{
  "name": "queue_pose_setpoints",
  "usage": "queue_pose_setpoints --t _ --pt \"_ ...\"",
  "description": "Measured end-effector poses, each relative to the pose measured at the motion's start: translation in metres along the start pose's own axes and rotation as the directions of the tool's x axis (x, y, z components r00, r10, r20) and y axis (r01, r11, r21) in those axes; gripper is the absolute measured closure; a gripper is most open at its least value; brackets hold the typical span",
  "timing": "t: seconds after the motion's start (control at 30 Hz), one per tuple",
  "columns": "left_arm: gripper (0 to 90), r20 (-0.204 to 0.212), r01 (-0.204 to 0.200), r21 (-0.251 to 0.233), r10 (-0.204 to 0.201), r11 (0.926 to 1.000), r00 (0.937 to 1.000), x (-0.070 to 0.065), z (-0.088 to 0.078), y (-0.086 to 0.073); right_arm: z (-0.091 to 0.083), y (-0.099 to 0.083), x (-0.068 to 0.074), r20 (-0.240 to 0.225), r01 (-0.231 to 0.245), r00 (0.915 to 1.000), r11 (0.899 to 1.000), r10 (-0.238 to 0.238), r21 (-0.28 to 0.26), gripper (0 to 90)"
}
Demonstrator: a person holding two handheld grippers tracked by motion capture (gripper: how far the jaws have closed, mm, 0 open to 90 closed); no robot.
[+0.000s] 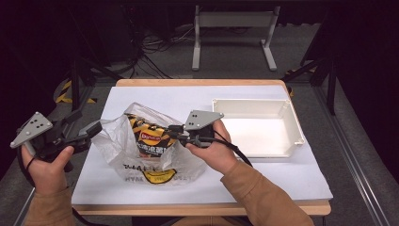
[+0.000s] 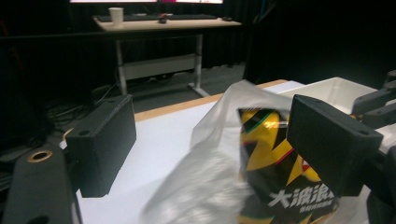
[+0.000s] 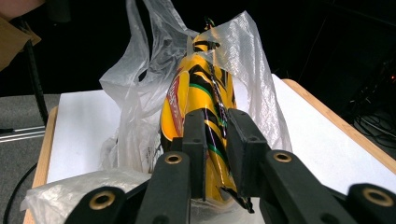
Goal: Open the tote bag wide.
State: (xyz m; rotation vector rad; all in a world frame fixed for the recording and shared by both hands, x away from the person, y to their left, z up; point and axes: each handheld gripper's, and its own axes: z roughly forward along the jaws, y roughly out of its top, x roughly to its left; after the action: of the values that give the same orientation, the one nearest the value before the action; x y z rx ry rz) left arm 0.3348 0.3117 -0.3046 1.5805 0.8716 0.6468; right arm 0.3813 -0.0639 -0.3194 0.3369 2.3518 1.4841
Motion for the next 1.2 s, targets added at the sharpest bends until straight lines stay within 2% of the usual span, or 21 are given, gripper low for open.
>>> queue_pose_setpoints --t 0.13,0.2,0.23,0.3,0.43,0.53,0.7,0.87,0.93,1.2 --pt "18.2 0.024 -0.011 0.019 0.01 0.9998 0.9997 -0.003 0.012 0.001 -0.001 0.0 0.0 -0.001 -0.001 1.0 1.0 0.001 0.0 77.7" --pt "19.5 0.055 -0.024 0.042 0.022 0.9988 0.9982 -0.004 0.022 0.0 -0.001 0.0 0.0 -0.003 -0.001 1.0 1.0 0.001 -0.001 77.5" --pt "19.8 0.055 -0.024 0.042 0.022 0.9988 0.9982 -0.004 0.022 0.0 -0.001 0.0 0.0 -0.003 -0.001 1.0 1.0 0.001 -0.001 77.5" --pt "20.8 0.086 -0.042 0.044 0.039 0.9981 0.9956 -0.004 0.027 -0.002 -0.001 0.0 0.001 -0.003 -0.002 1.0 1.0 0.002 -0.001 77.4" --pt "22.7 0.085 -0.07 0.042 0.066 0.9967 0.9942 0.0 0.034 -0.005 -0.001 0.0 0.001 -0.004 -0.005 1.0 1.0 0.005 -0.002 77.1" --pt "23.8 0.089 -0.076 0.072 0.069 0.9945 0.9936 0.006 0.042 -0.009 0.0 0.0 0.001 -0.003 -0.006 1.0 1.0 0.006 -0.002 76.9" --pt "28.0 0.098 -0.061 0.085 0.053 0.9944 0.9938 0.016 0.056 -0.022 -0.001 0.0 0.001 -0.001 -0.005 1.0 1.0 0.005 -0.001 76.9" --pt "37.2 0.111 -0.055 0.087 0.045 0.9947 0.9928 0.026 0.064 -0.033 -0.001 0.0 0.001 -0.002 -0.008 1.0 1.0 0.008 -0.003 76.3" --pt "39.5 0.116 -0.055 0.104 0.042 0.9931 0.9924 0.029 0.067 -0.037 -0.001 0.0 0.001 -0.002 -0.008 1.0 1.0 0.008 -0.004 76.3" --pt "50.8 0.144 -0.076 0.119 0.058 0.99 0.9879 0.03 0.076 -0.043 -0.001 0.0 0.003 -0.003 -0.004 1.0 1.0 0.004 -0.005 76.3"
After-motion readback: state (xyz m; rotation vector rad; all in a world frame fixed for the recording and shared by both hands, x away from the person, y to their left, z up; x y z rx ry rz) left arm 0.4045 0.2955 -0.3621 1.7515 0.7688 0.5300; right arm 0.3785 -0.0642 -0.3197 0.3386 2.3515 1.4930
